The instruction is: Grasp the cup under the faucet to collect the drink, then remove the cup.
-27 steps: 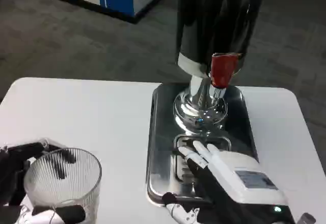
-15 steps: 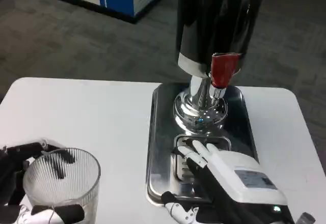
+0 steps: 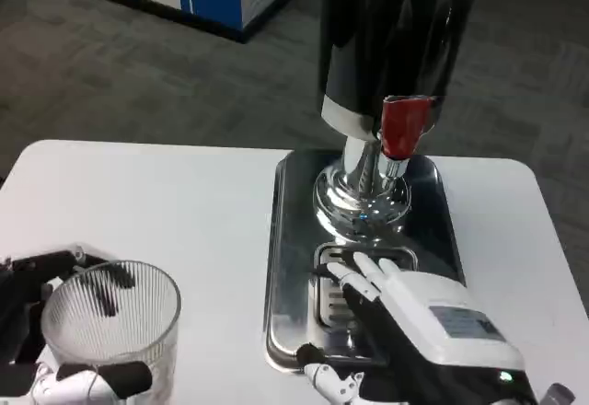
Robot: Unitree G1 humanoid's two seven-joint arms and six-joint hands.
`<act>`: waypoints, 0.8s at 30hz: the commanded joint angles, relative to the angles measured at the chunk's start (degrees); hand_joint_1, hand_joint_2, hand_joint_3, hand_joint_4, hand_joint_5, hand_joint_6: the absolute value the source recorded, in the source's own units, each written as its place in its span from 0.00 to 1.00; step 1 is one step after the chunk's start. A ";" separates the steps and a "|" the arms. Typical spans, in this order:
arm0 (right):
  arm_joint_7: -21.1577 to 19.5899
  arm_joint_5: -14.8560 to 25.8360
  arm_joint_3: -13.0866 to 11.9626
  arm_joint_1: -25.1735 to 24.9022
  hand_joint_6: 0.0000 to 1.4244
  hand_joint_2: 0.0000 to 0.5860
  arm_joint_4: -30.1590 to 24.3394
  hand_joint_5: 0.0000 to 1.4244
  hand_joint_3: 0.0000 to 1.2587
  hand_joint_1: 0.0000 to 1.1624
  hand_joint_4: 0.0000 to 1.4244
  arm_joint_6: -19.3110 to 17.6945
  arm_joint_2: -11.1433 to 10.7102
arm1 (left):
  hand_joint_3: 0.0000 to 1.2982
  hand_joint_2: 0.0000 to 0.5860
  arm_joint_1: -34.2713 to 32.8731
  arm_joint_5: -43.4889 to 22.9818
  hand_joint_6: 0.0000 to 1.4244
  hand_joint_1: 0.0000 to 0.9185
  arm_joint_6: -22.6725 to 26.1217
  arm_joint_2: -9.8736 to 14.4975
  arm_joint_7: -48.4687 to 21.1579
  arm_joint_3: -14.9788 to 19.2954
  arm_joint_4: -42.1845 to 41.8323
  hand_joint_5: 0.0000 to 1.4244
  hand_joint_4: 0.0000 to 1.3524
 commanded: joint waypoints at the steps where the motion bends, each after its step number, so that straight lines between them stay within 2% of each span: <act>1: 0.41 -0.03 -1.07 0.42 0.00 0.69 -0.74 0.00 0.09 0.28 0.00 0.55 -0.25 | 0.78 0.00 -1.60 -0.31 1.00 0.59 -0.79 0.48 0.49 -0.38 0.40 0.92 0.86; 9: 0.87 0.35 -5.18 1.96 0.00 0.69 -3.91 0.00 0.09 0.28 0.00 0.97 -0.95 | 0.78 0.00 -12.01 3.48 1.00 0.59 0.73 0.86 1.51 -4.82 5.48 0.92 0.86; 18: 0.30 3.02 -13.24 6.16 0.00 0.69 -8.49 0.00 0.09 0.28 0.00 1.43 -2.90 | 0.78 0.00 -25.58 10.27 1.00 0.59 2.43 0.03 4.45 -12.50 14.00 0.92 0.86; 24: -0.10 5.10 -16.93 8.10 0.00 0.69 -10.03 0.00 0.06 0.28 0.00 1.10 -3.36 | 0.78 0.00 -33.13 14.65 1.00 0.59 3.25 -1.12 7.51 -17.85 20.31 0.91 0.86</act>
